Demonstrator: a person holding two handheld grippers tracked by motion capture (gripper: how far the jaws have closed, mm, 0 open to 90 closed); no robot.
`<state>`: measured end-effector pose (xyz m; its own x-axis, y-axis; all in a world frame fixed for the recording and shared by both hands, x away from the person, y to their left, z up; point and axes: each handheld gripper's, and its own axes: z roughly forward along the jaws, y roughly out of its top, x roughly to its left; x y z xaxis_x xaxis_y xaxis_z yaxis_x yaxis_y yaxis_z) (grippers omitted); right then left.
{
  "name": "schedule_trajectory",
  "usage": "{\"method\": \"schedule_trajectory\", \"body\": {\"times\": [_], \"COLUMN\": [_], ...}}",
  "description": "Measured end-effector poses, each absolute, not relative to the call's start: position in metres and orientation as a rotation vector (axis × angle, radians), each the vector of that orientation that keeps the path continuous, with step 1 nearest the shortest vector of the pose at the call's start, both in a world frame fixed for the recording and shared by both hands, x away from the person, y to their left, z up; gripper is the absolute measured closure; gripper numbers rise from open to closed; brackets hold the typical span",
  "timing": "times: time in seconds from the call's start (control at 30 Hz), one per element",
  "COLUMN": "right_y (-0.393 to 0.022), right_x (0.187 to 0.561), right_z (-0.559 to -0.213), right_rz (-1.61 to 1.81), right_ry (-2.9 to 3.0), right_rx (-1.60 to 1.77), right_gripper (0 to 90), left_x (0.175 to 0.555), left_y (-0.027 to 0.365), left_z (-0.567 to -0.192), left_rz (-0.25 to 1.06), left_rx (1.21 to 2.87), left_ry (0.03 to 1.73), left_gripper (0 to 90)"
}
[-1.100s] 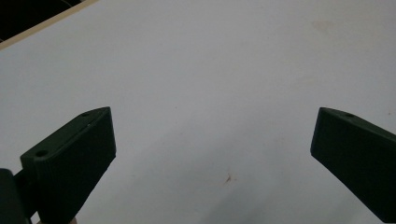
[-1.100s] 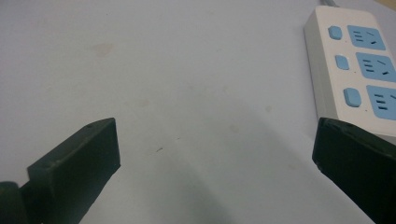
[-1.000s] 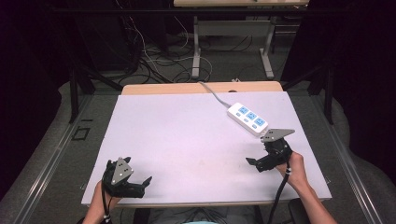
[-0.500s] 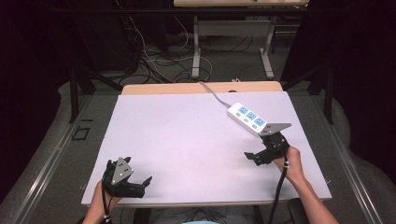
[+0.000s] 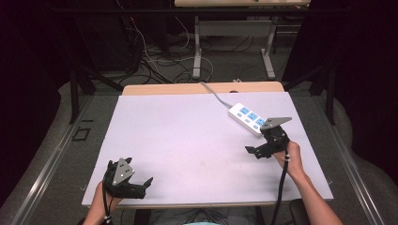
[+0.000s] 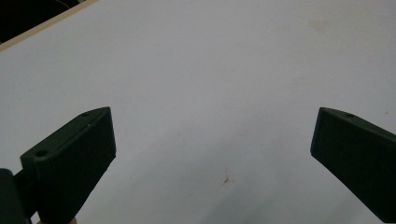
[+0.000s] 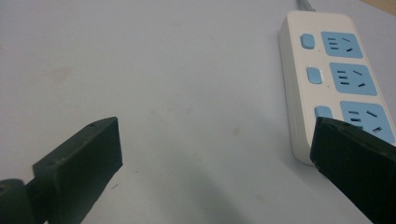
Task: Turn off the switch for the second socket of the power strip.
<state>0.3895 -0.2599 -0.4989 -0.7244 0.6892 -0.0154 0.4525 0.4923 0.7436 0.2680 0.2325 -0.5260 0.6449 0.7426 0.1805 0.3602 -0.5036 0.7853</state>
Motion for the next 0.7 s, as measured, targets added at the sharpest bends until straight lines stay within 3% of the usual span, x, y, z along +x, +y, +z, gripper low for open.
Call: {"method": "schedule_trajectory", "body": {"times": [0.7], "right_y": [-0.266], "right_x": [0.413], "right_z": [-0.497], "right_rz": [1.062], "right_ry": [2.414], "right_rx": [0.994], "right_gripper": [1.6], "left_x": [0.268], "left_y": [0.233], "left_z": [-0.526], "left_rz": [0.659], "left_rx": [2.118], "left_ry": [0.860], "left_gripper": [0.0]}}
